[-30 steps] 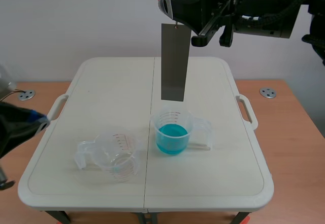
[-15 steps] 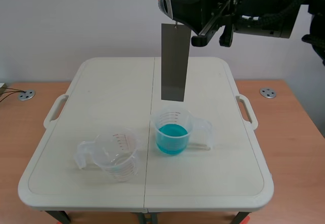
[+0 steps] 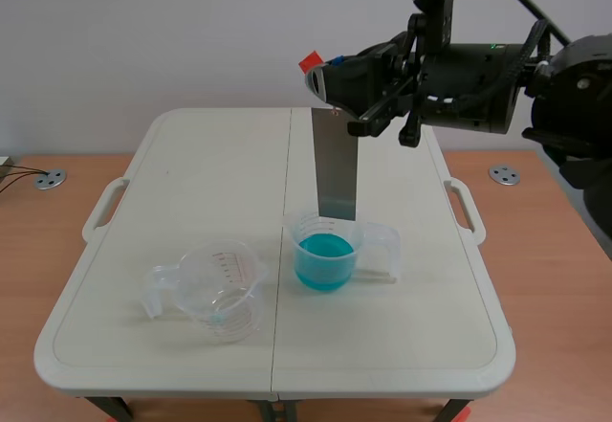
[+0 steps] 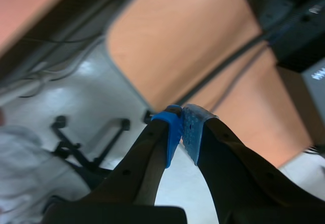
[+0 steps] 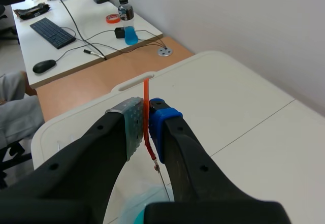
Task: Hold the metal plate by the orange handle, dip it into the blue solution, take it out and point at it, then put the plate back in the beaker on the left.
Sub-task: 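Lower the plate into the blue solution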
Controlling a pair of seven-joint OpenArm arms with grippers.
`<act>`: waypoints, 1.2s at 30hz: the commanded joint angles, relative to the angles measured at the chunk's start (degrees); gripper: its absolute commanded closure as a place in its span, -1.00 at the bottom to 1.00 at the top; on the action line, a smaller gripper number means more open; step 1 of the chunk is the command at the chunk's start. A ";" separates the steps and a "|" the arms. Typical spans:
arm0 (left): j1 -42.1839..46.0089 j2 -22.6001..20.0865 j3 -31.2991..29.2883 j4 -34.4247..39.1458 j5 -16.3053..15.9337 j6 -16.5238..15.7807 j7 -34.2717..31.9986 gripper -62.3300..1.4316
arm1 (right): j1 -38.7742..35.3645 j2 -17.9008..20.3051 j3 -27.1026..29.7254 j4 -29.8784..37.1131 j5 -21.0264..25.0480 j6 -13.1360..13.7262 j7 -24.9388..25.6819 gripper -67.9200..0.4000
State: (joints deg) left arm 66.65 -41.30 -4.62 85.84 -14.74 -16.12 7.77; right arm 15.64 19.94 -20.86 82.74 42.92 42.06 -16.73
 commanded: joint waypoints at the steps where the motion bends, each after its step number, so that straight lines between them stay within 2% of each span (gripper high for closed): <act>1: -0.31 -0.13 1.33 0.33 0.55 -0.09 -0.87 0.90 | 1.31 -0.15 -0.26 -0.17 0.79 0.66 1.51 0.95; 6: -2.40 -0.15 5.75 -1.57 2.40 -0.07 -0.66 0.90 | 1.31 -1.62 -0.59 -4.09 -0.52 0.66 1.90 0.95; 10: -4.31 -0.15 7.74 -3.63 2.58 -0.09 -0.24 0.90 | 1.31 -3.19 -0.59 -6.82 -2.12 0.66 1.99 0.95; 15: -4.79 -0.15 8.52 -4.52 2.58 -0.09 -0.22 0.90 | 1.31 -4.39 -0.61 -9.42 -4.42 0.66 2.10 0.95; 24: -4.79 -0.15 8.52 -4.52 2.47 -0.09 -0.35 0.90 | 1.31 -4.42 -0.61 -12.74 -6.78 0.66 3.15 0.95; 26: -4.79 -0.15 8.52 -4.52 0.90 -0.09 -0.70 0.90 | 1.31 -4.42 -0.61 -13.07 -7.06 0.66 3.13 0.95; 31: -4.79 -0.15 8.52 -4.52 -5.44 -0.07 -1.77 0.90 | 1.31 -4.42 -0.61 -13.22 -8.24 0.66 3.13 0.95; 36: -4.79 -0.15 8.52 -4.52 -9.86 0.00 -2.43 0.90 | 1.31 -4.42 -0.61 -13.22 -8.24 0.66 3.13 0.95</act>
State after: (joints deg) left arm 61.12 -41.30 3.79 80.51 -24.03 -16.08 5.74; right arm 15.66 15.40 -21.52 69.30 34.41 42.04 -14.02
